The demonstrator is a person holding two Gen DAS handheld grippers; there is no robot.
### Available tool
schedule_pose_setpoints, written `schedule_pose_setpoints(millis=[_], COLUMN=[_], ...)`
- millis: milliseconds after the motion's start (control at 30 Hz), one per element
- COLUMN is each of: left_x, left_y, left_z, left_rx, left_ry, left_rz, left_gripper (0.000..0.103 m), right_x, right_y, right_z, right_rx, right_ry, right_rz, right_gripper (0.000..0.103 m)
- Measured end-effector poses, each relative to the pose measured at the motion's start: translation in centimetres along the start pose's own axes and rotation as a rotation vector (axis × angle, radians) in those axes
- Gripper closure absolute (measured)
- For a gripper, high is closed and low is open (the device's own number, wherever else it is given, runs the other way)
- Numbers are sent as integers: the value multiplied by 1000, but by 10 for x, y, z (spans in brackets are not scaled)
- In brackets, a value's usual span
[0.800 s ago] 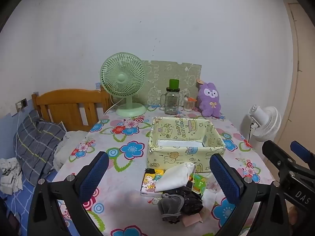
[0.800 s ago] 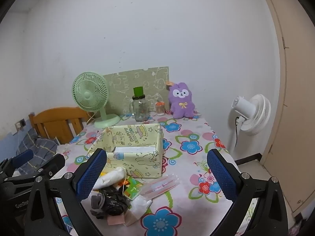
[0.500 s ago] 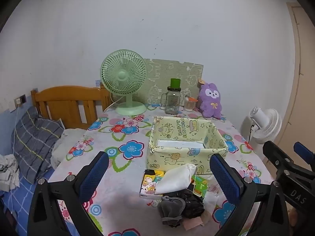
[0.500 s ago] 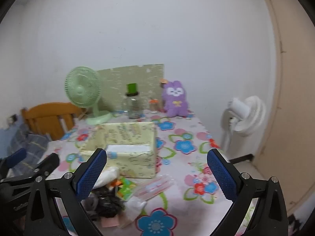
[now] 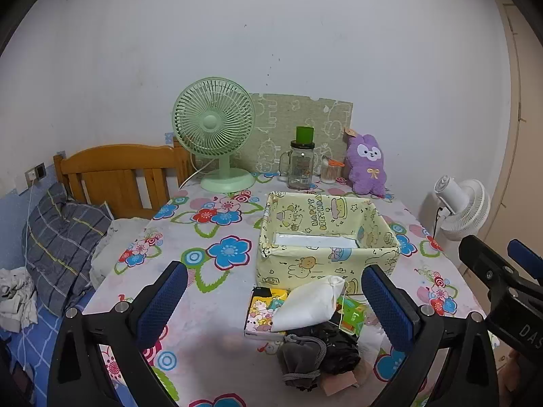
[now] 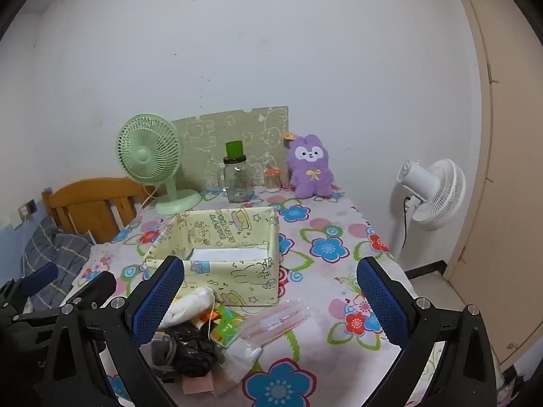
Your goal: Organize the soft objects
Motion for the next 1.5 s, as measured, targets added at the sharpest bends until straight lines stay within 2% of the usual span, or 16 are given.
schedule_pose_setpoints(millis=[1500], left_x=[3], left_y=[-3], left_z=[11], left_rx=[-15], left_ry=[14], left_rz=[13], left_gripper=[0], right_x=[5], right_y=[-3], right_z=[-2], right_rx=[-8], right_ry=[-21], right_rz=[4], right_gripper=[1])
Point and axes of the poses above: each gripper's, at about its wrist camera, not at the fingertips, and x roughly against the way its jaws point, z to its right, y to its underside, the point moved 8 cm from there along -x, roughly the way its jaws point, and after that the axes turned 2 degrees about x, right-handed, at the moved point
